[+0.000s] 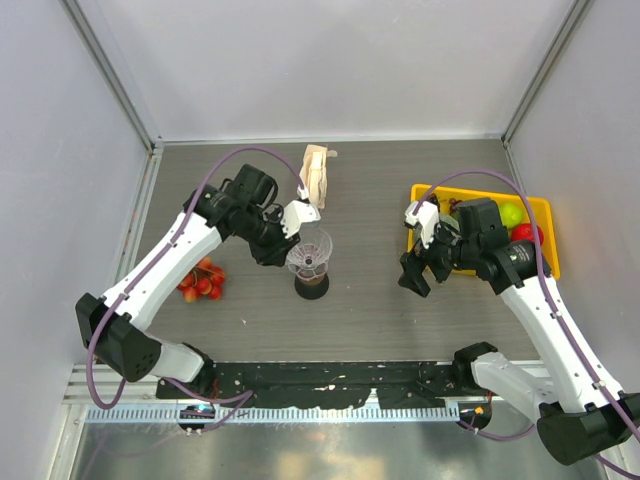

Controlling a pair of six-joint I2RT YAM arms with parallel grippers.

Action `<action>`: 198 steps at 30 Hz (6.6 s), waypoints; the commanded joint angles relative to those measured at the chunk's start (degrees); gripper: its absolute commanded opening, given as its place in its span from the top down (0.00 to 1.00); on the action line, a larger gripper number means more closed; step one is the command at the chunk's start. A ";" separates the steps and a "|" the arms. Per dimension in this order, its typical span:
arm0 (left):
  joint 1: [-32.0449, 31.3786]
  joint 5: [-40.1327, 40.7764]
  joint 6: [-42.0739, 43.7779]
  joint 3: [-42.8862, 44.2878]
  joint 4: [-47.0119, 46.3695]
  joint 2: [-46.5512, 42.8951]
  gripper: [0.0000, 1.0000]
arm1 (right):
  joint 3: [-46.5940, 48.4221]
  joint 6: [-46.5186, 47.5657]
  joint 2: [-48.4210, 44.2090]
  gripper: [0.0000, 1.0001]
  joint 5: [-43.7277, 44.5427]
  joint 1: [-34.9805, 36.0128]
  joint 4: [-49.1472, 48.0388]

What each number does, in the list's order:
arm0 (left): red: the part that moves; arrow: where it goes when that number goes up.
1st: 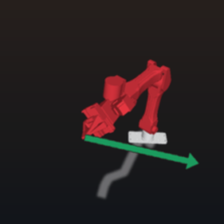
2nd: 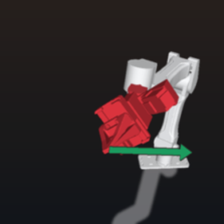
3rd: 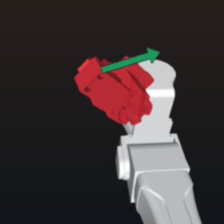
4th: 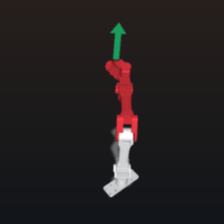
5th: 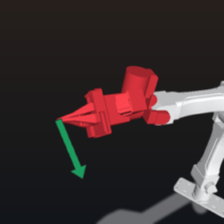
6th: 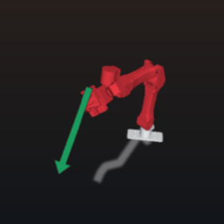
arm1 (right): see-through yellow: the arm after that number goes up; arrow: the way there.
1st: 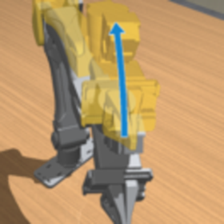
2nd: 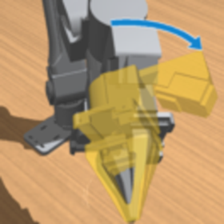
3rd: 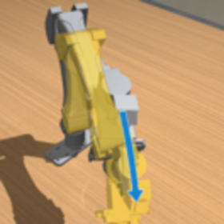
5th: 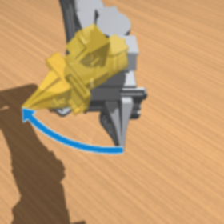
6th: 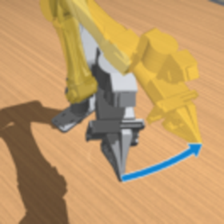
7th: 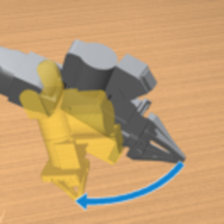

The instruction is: Place the coffee filter in the dripper

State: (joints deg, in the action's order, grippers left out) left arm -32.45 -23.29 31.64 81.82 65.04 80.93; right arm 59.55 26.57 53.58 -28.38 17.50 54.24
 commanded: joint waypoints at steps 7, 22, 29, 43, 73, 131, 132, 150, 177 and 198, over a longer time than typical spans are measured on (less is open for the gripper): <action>-0.69 -2.20 -0.79 0.27 -0.44 -1.38 0.67 | 0.13 -0.55 -0.94 0.04 -1.15 -0.27 -1.68; -1.04 -3.16 -1.31 -0.78 -0.87 -1.82 0.56 | 0.13 -0.55 -0.85 0.05 -1.33 -0.27 -1.68; -1.13 -3.61 -2.90 -2.63 -2.81 -1.91 0.61 | 0.13 -0.64 -1.02 0.04 -1.41 -0.27 -1.68; -1.04 -2.12 -1.49 -2.54 -0.53 -6.04 0.01 | 0.13 -0.55 -1.02 0.05 -1.50 -0.36 -1.50; 20.48 2.20 -21.18 8.80 -12.39 -7.62 0.01 | 14.35 -1.16 1.96 0.04 3.50 -0.62 3.33; 21.55 -20.48 -29.71 18.46 -37.53 34.03 0.52 | 33.61 -4.86 32.37 0.04 11.60 -3.26 -4.05; 21.46 -20.31 -29.62 18.72 -37.26 34.47 0.52 | 33.88 -4.95 32.37 0.05 11.51 -3.17 -3.97; 20.41 -19.16 -30.14 24.61 -34.01 41.15 0.54 | 34.67 -3.89 33.87 0.05 10.98 -3.26 -3.00; 20.32 -23.29 -31.29 27.61 -32.60 43.18 1.00 | 35.99 -3.45 34.92 0.05 10.89 -3.26 -1.68; 20.67 -24.17 -31.29 22.42 -35.42 36.23 1.00 | 35.81 -3.80 34.57 0.05 9.75 -3.26 -1.33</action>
State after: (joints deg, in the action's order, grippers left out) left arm -11.99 -45.74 0.40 104.16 30.72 121.21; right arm 93.21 22.37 88.90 -17.69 14.28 52.84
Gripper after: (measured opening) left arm 0.036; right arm 0.955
